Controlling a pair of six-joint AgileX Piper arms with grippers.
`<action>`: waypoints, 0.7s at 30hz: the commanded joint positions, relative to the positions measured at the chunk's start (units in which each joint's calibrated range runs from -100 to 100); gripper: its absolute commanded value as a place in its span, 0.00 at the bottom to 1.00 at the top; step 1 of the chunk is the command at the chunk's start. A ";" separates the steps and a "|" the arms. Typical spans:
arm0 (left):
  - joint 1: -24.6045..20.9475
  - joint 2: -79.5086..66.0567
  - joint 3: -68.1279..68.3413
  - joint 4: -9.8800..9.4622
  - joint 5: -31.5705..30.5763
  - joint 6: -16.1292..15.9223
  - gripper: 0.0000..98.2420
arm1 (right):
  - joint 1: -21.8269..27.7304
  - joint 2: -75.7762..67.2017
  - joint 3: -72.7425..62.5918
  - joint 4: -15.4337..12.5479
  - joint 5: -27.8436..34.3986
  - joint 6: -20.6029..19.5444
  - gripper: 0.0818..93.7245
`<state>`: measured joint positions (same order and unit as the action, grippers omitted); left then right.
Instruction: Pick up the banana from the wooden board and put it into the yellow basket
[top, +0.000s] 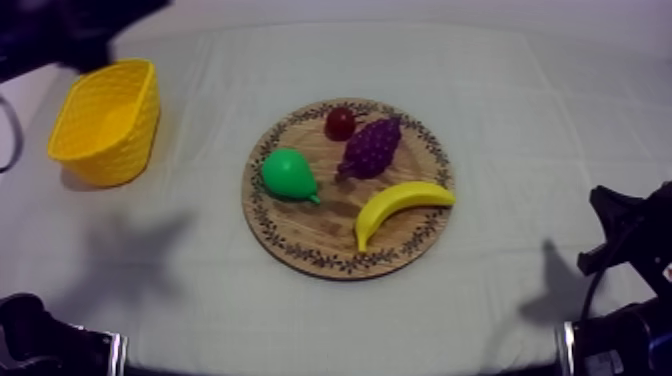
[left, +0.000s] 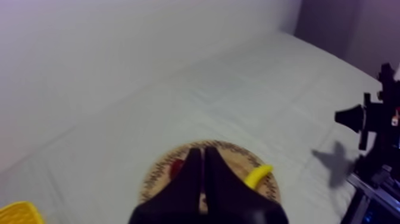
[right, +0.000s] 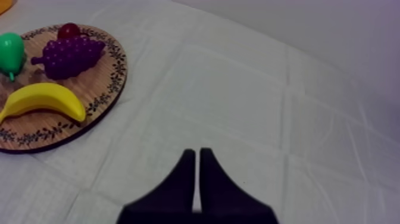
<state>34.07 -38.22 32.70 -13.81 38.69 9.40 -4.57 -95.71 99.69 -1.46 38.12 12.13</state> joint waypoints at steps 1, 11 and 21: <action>2.68 11.53 -2.45 0.04 0.04 0.55 0.00 | -0.03 -0.04 -0.03 -0.03 0.02 0.01 0.00; 6.47 26.34 -1.89 0.81 -2.01 2.79 0.00 | -0.03 -0.04 -0.03 -0.03 0.02 0.01 0.00; 6.88 34.42 1.88 2.89 -4.09 3.34 0.00 | -0.03 -0.04 -0.03 -0.03 0.02 0.01 0.00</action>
<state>40.96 -4.74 34.84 -11.10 34.06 12.88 -4.57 -95.71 99.69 -1.46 38.12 12.13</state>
